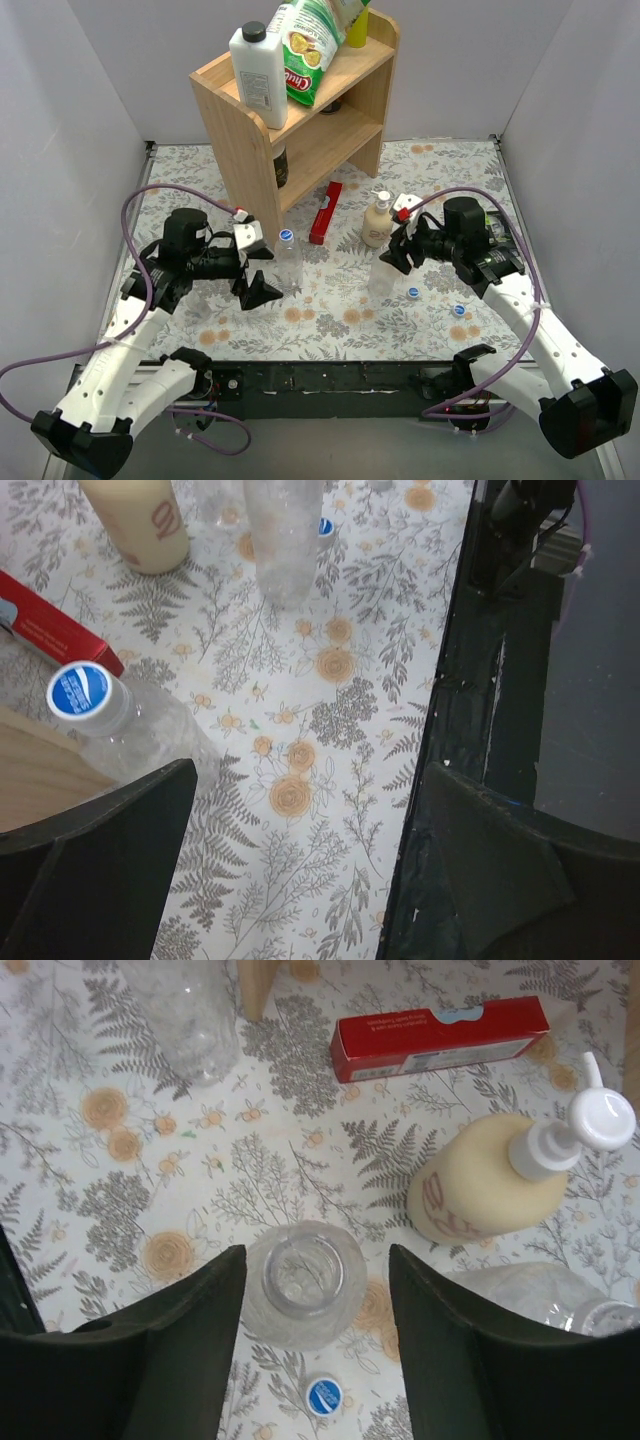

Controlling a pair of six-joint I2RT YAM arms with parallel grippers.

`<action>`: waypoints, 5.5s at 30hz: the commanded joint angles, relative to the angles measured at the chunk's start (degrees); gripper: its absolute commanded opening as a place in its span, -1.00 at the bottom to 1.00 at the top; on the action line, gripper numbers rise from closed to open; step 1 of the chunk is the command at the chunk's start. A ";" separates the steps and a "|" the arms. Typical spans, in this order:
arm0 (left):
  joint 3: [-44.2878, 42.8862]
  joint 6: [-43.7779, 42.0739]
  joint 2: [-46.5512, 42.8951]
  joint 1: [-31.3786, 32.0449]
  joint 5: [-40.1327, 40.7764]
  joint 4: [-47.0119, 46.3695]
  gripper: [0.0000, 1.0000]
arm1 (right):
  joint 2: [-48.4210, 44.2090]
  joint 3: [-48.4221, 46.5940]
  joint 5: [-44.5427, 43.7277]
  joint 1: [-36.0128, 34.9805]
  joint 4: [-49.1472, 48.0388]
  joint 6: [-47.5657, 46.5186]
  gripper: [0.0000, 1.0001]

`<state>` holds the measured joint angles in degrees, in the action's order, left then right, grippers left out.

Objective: Screw on the bottle caps

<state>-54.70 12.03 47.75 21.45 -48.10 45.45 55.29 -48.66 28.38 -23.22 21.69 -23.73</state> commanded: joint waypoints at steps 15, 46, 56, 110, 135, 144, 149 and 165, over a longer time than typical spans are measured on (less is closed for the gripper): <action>-19.30 6.59 23.96 18.80 6.70 -17.49 0.96 | 2.10 -30.33 18.02 2.39 3.97 11.33 -0.97; -20.01 13.99 35.48 25.92 6.27 -37.55 0.91 | 3.16 -27.10 33.32 7.23 -11.23 28.82 -0.97; -21.15 12.75 37.59 26.01 3.01 -35.34 0.70 | 2.11 -25.17 33.05 7.23 -12.99 29.70 -0.97; -14.12 -10.45 26.79 23.64 13.91 -11.97 -1.00 | 5.00 -12.26 11.98 15.58 46.78 -49.82 0.34; -16.76 -9.92 29.16 23.55 16.02 -12.32 -1.00 | 21.25 2.52 -3.86 7.84 22.78 -61.70 0.28; -17.02 -9.83 29.95 23.20 16.02 -12.67 -1.00 | 26.01 1.64 -4.30 6.88 23.05 -62.32 0.16; -16.76 -9.75 30.04 23.20 16.02 -12.67 -1.00 | 27.50 1.73 -4.91 6.44 21.55 -61.44 0.08; -14.47 -9.31 29.42 23.11 15.93 -14.77 -1.00 | 25.93 6.03 -7.73 5.56 20.58 -61.53 -0.38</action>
<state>-69.36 2.44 77.60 44.80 -32.05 32.86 82.85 -44.93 21.71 -17.39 42.04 -84.73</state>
